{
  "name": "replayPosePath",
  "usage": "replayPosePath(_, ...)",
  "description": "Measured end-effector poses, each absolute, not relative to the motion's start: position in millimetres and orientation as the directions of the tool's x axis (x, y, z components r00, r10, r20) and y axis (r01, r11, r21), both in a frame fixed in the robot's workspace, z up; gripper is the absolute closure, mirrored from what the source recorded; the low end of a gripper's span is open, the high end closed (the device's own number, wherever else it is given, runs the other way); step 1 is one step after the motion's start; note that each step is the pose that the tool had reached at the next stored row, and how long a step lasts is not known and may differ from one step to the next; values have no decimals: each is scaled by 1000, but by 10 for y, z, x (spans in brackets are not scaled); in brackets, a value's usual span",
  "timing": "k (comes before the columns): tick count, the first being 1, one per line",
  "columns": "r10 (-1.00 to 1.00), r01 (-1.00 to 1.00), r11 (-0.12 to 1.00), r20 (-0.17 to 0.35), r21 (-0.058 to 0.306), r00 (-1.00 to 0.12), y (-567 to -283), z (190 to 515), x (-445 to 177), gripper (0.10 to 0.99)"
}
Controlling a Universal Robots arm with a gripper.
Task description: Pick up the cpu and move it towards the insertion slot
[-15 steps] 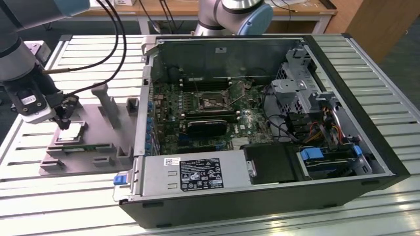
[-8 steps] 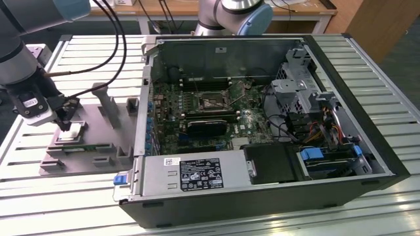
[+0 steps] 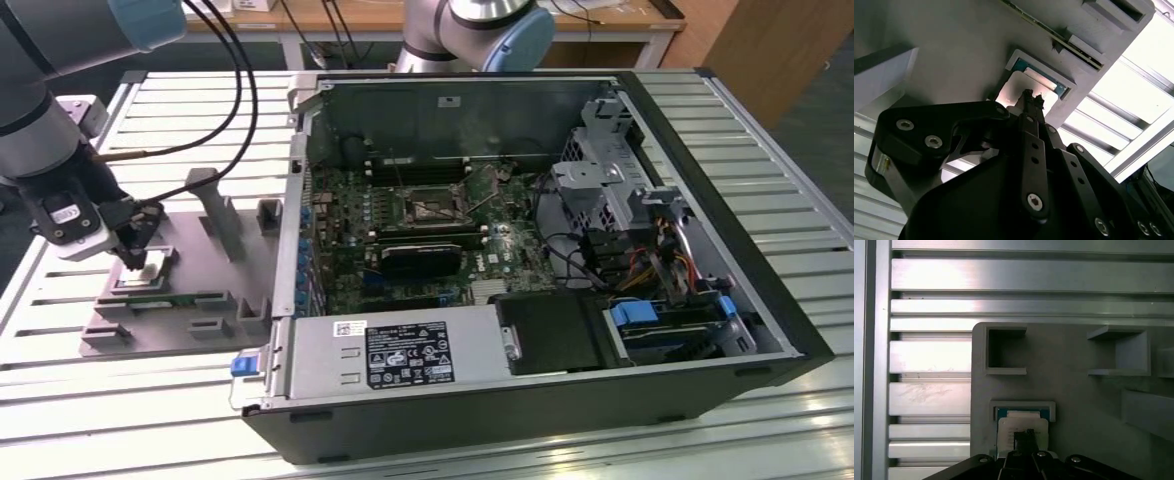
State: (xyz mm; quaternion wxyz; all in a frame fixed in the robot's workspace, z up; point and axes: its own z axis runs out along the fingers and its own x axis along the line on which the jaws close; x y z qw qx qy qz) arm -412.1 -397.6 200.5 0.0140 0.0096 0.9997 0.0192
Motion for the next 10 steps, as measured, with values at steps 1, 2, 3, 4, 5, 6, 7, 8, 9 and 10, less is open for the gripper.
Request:
replayPosePath(1, 20, 19, 999, -28, 39, -999, -3976, 2005, -4121, 984)
replayPosePath(2, 20, 19, 999, -28, 39, -999, -3976, 2004, -4121, 984)
replayPosePath(3, 20, 19, 999, -28, 39, -999, -3976, 2004, -4121, 984)
replayPosePath(4, 20, 19, 999, -28, 39, -999, -3976, 2004, -4121, 973)
replayPosePath(5, 20, 19, 999, -28, 39, -999, -3976, 2004, -4121, 973)
replayPosePath(6, 20, 19, 999, -28, 39, -999, -3976, 2003, -4121, 922)
replayPosePath(7, 20, 19, 999, -28, 39, -999, -3976, 2004, -4121, 922)
replayPosePath(8, 20, 19, 999, -28, 39, -999, -3976, 2003, -4121, 855)
replayPosePath(9, 20, 19, 999, -28, 39, -999, -3976, 2003, -4121, 796)
replayPosePath(10, 20, 19, 999, -28, 39, -999, -3976, 2003, -4121, 737)
